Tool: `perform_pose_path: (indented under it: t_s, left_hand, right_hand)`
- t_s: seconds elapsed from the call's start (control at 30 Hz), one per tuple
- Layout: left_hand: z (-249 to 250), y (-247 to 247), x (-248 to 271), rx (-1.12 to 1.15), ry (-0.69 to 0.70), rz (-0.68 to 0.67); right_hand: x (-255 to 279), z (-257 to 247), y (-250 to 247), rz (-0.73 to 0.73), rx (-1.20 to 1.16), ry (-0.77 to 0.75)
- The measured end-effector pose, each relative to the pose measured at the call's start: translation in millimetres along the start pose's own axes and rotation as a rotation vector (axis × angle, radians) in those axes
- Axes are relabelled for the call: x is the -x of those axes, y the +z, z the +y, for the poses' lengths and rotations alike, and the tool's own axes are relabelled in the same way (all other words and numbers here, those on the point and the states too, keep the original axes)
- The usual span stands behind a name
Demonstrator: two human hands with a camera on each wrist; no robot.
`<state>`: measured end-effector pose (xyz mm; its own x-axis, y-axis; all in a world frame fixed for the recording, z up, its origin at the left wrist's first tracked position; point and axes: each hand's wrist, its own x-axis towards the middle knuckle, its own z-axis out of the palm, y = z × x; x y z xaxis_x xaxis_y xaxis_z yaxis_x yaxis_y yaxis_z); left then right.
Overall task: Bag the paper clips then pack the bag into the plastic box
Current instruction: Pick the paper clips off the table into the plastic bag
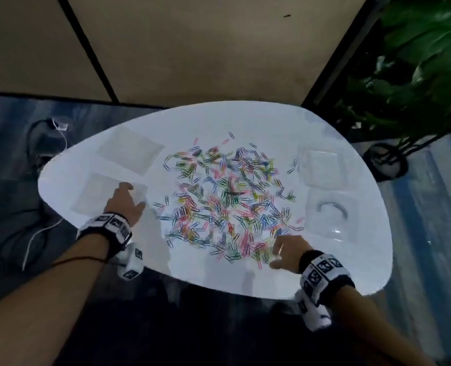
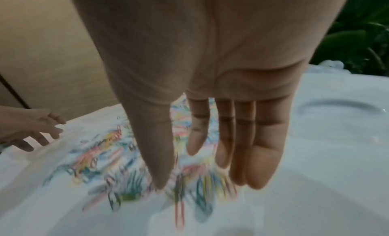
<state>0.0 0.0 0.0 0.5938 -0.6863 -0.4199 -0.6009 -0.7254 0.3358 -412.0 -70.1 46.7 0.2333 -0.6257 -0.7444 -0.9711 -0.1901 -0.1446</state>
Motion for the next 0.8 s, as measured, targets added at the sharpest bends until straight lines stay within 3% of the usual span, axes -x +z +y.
perform_pose_path:
  t_s: [0.1,0.17,0.27,0.37,0.43,0.63,0.8]
  left_hand:
    - [-17,29,2,-0.105,0.054,0.079]
    - [-27,37,11,-0.108,0.12,0.154]
    - [-29,21,50,-0.009,0.141,0.204]
    - [-21,-1,95,0.141,0.214,0.223]
    - [-15,-17,110,0.235,0.283,0.25]
    - [25,-49,136,0.232,0.429,0.332]
    - [40,-41,154,0.047,0.488,0.316]
  right_hand:
    - [-7,16,61,0.053,-0.066,0.095]
    - [-10,18,85,0.187,-0.187,0.107]
    - [-6,9,102,0.387,-0.349,0.056]
    - [3,-3,119,0.426,-0.414,0.081]
    - [-4,-11,117,0.424,-0.372,0.1]
    - [-25,-36,111,0.459,-0.195,0.168]
    - [-36,-50,106,0.482,-0.012,0.043]
